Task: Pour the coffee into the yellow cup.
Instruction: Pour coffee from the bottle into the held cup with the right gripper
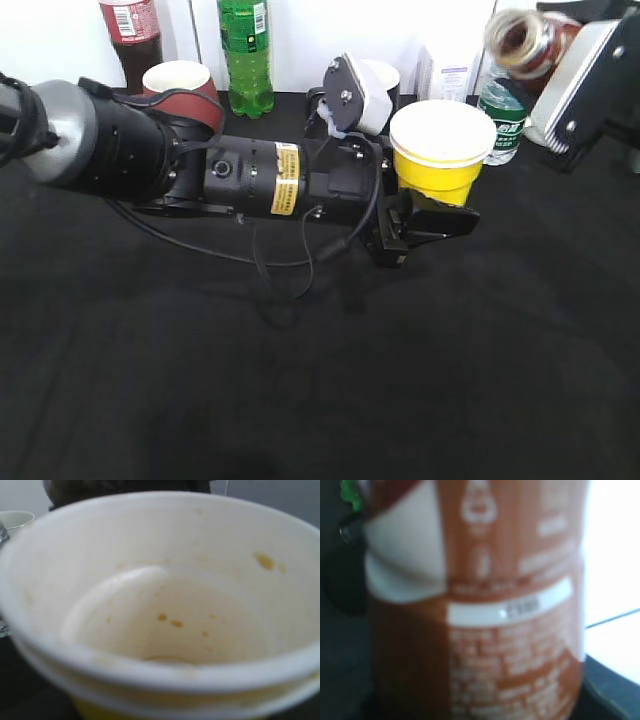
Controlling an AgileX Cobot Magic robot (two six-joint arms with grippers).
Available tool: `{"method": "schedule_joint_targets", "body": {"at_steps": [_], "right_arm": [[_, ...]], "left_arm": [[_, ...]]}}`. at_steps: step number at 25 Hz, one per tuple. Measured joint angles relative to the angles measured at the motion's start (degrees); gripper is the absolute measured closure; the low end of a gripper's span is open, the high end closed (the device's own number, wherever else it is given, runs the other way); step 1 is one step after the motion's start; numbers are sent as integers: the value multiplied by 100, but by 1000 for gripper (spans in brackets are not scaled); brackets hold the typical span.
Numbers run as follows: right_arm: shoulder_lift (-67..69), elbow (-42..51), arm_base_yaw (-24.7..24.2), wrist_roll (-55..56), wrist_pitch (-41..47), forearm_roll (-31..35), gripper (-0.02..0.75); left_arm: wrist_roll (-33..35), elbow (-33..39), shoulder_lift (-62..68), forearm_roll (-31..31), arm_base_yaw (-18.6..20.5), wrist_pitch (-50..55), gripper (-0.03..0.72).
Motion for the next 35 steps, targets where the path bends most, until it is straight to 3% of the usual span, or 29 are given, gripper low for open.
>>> {"method": "schedule_joint_targets", "body": {"at_steps": [11,17,35], "right_arm": [[85,0,0,-1619,-132,241,210],[85,0,0,-1865,-297,253,210],[85,0,0,-2477,-384,277,210]], "left_arm": [[-126,0,0,363,-2,-314,247],[-163,0,0,852,-2,-446,247],[-167,0,0,893,-2,-469,247]]}}
